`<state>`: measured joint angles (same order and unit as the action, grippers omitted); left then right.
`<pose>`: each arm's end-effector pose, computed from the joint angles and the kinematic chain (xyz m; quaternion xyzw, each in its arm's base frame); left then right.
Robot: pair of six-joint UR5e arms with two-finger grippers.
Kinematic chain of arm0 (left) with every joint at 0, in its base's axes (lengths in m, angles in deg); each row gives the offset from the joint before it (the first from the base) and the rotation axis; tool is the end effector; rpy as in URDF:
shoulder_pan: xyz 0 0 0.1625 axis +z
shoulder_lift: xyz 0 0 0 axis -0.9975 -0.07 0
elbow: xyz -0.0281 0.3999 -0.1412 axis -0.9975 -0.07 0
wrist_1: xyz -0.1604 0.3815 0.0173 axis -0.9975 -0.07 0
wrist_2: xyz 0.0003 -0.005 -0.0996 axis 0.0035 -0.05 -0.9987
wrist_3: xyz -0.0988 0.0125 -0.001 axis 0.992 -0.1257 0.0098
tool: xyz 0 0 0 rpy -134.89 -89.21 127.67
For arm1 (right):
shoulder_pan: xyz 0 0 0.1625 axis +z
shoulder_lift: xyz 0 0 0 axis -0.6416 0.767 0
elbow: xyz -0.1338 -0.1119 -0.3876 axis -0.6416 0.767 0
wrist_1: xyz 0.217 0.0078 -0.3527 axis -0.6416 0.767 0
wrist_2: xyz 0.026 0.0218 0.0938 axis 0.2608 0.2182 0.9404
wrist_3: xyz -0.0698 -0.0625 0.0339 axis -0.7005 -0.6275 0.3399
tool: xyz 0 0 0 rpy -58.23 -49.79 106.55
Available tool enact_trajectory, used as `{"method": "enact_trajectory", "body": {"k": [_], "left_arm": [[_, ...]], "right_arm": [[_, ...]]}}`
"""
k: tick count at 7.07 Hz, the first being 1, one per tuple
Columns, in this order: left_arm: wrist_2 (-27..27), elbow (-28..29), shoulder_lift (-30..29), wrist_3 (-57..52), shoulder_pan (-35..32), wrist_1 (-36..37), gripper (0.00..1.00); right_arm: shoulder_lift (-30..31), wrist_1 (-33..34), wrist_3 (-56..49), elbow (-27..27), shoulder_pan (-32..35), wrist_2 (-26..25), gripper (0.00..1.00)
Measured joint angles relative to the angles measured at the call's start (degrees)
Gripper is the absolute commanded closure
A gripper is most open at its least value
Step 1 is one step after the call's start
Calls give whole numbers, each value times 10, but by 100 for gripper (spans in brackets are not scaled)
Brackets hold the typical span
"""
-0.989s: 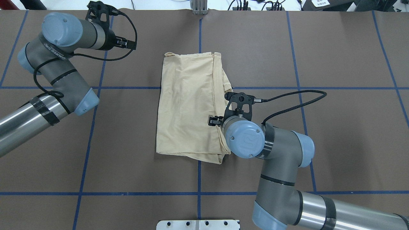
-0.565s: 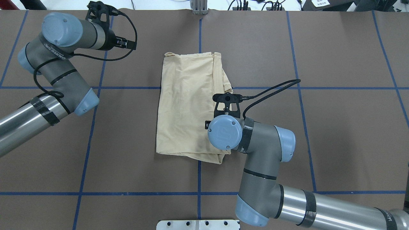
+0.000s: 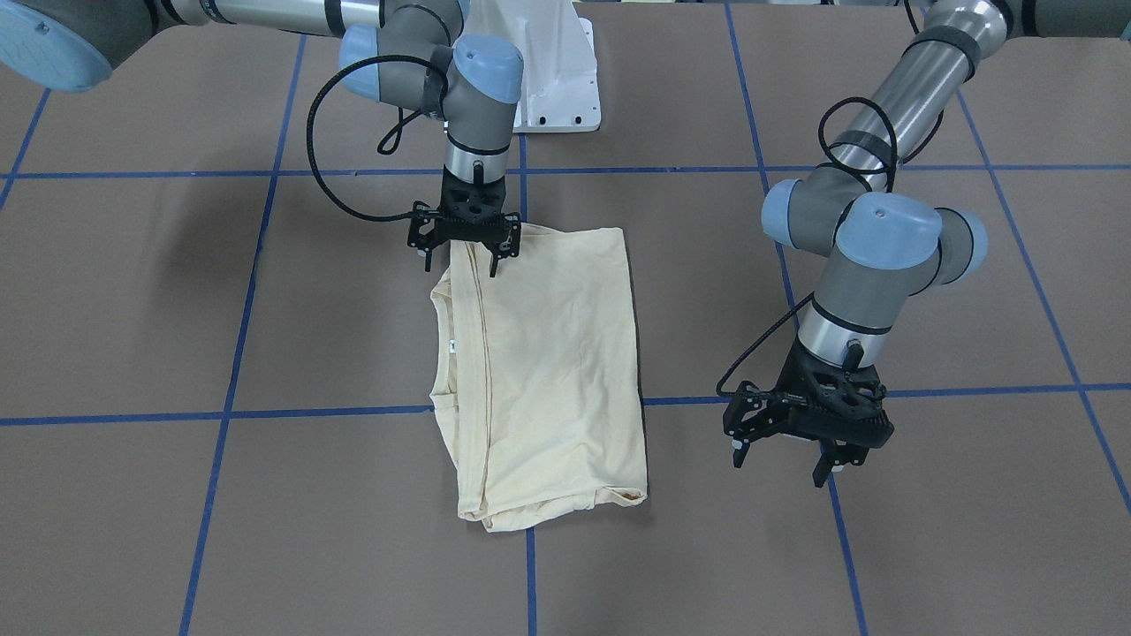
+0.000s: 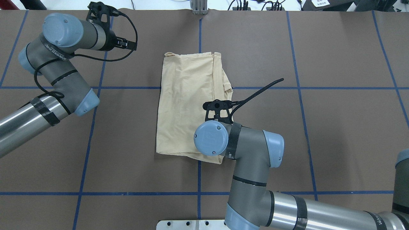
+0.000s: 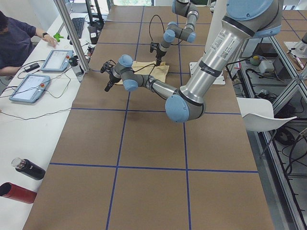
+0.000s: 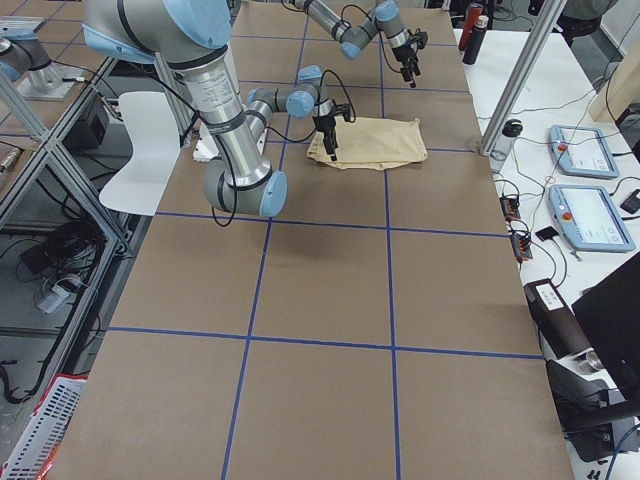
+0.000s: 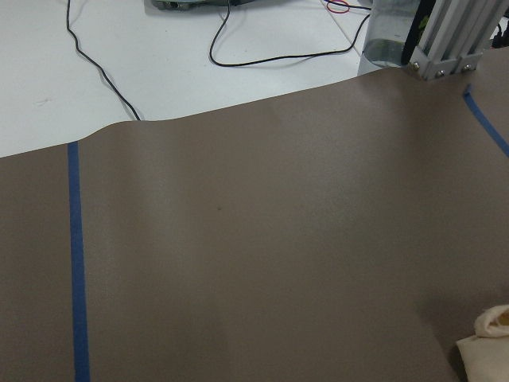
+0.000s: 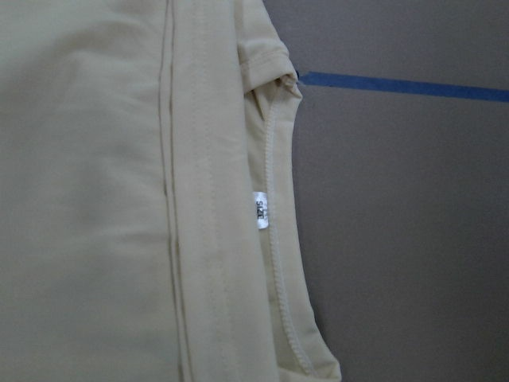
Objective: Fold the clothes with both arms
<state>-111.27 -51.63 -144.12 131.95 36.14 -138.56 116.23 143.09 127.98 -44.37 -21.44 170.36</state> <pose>0.3938 -0.6468 0.3481 0.3267 0.3974 0.0143 0.8574 -0.6087 -0.3581 0.2408 0.1506 -0.2691 0.0440 0.9502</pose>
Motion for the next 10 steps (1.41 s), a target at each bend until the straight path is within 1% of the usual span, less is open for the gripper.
{"method": "enact_trajectory", "body": {"k": [2,4,5,6,8,9,10], "left_arm": [[0,0,0,0,0,0,0],[0,1,0,0,0,0,0],[0,1,0,0,0,0,0],[0,1,0,0,1,0,0],[0,1,0,1,3,0,0],[0,0,0,1,4,0,0],[0,0,0,1,5,0,0]], "right_arm": [[3,4,-47,-3,-7,24,23],[5,17,-83,-6,-8,38,35],[5,25,-95,-7,-8,40,45],[6,28,-105,-8,-7,40,49],[12,30,-127,-10,3,40,50],[28,30,-145,-22,10,40,50],[57,31,-161,-50,17,40,50]]}}
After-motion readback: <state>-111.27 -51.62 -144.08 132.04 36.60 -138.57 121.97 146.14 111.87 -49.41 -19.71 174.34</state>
